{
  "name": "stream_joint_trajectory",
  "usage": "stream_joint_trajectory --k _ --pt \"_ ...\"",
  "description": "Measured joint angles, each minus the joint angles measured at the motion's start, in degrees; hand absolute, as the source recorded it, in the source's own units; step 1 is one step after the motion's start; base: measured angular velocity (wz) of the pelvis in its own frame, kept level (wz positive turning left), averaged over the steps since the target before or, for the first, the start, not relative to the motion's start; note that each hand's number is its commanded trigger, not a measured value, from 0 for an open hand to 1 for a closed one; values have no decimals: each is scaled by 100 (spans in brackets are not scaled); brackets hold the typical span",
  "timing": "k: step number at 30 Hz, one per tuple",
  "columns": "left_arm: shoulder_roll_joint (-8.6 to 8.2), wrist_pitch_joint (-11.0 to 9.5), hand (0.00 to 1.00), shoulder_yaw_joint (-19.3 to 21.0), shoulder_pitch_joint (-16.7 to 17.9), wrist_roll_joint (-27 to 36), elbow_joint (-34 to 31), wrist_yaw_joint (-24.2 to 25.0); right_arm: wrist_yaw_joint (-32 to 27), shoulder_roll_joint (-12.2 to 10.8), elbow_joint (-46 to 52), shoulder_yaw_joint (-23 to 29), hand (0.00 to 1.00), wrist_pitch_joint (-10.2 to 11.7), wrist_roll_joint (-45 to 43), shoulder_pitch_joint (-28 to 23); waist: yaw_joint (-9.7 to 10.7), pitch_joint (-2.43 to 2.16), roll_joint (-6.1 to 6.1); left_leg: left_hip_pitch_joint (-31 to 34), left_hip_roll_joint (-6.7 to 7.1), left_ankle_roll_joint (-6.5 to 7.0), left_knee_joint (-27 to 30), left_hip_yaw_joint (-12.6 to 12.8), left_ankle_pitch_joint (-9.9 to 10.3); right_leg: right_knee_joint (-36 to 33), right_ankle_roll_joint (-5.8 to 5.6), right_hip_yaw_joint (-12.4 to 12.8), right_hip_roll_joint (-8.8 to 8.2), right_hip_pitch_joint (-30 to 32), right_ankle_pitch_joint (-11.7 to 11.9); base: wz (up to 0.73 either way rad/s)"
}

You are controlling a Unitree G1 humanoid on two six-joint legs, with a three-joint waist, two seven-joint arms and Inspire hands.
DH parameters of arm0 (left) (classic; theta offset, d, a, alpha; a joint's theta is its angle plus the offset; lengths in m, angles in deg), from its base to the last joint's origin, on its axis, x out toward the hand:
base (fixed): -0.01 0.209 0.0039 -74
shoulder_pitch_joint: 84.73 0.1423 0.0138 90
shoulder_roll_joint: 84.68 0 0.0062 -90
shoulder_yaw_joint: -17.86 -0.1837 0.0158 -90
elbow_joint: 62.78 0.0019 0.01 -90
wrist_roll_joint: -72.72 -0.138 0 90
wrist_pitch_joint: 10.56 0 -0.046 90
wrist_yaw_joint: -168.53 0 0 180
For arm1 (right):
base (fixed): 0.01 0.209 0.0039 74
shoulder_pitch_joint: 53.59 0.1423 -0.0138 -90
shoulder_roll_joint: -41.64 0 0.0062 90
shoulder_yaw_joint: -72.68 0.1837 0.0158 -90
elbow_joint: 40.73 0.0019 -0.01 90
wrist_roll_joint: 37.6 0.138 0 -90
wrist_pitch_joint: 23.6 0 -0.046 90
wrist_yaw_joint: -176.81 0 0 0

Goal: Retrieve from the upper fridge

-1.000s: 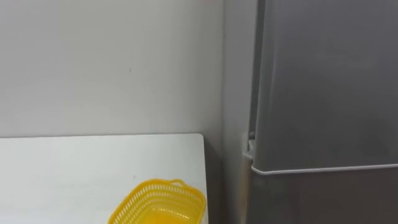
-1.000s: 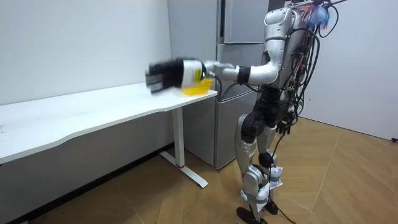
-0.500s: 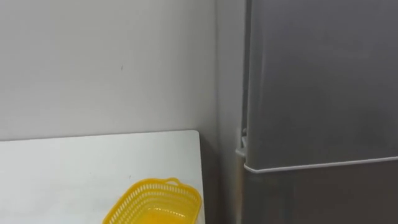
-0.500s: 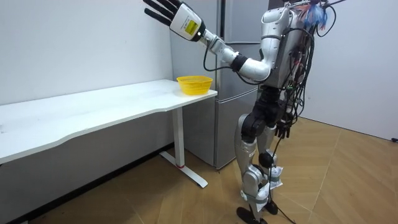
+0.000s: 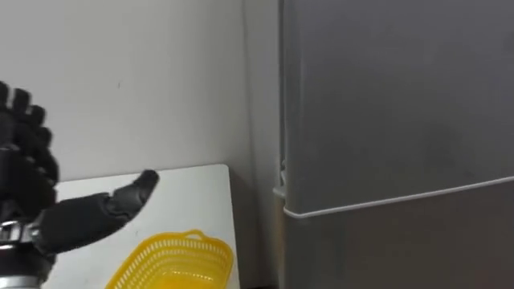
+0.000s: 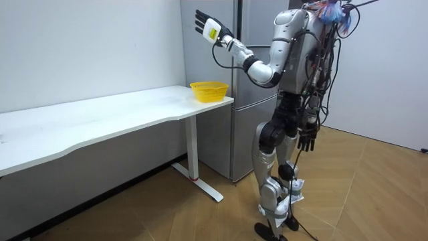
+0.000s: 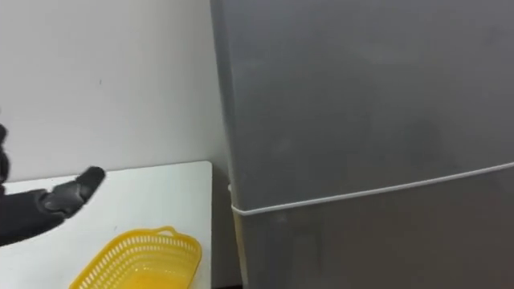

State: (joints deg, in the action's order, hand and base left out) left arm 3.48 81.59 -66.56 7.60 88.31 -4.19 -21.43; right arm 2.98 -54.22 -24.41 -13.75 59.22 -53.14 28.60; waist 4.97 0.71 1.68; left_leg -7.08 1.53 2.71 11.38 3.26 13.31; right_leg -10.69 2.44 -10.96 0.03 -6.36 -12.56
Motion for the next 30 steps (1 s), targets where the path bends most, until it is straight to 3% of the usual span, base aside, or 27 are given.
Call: stream_joint_trajectory --k 11,18,25,30 --pt "4 159 0 -246 -406 514 59 1462 86 58 -38 -4 0 24 -69 101 116 -6 -12 -124 -29 -4 -17 248 -1 -25 6 162 18 -60 5 -8" --pt "7 160 0 -253 -551 520 74 1796 21 106 -50 4 0 28 -64 125 121 -18 -9 -164 -31 -4 -15 287 0 -14 5 270 25 -57 5 -6" --pt "14 244 0 -571 -550 512 79 2158 22 128 -184 -2 0 16 -81 162 126 -59 53 -162 -27 -4 -15 285 0 -13 -9 296 27 -52 14 0" --pt "18 289 0 -629 -550 513 80 2352 39 148 -223 -1 0 18 -80 161 146 -61 56 -167 -38 -4 -15 287 0 -17 -1 295 38 -56 19 0"
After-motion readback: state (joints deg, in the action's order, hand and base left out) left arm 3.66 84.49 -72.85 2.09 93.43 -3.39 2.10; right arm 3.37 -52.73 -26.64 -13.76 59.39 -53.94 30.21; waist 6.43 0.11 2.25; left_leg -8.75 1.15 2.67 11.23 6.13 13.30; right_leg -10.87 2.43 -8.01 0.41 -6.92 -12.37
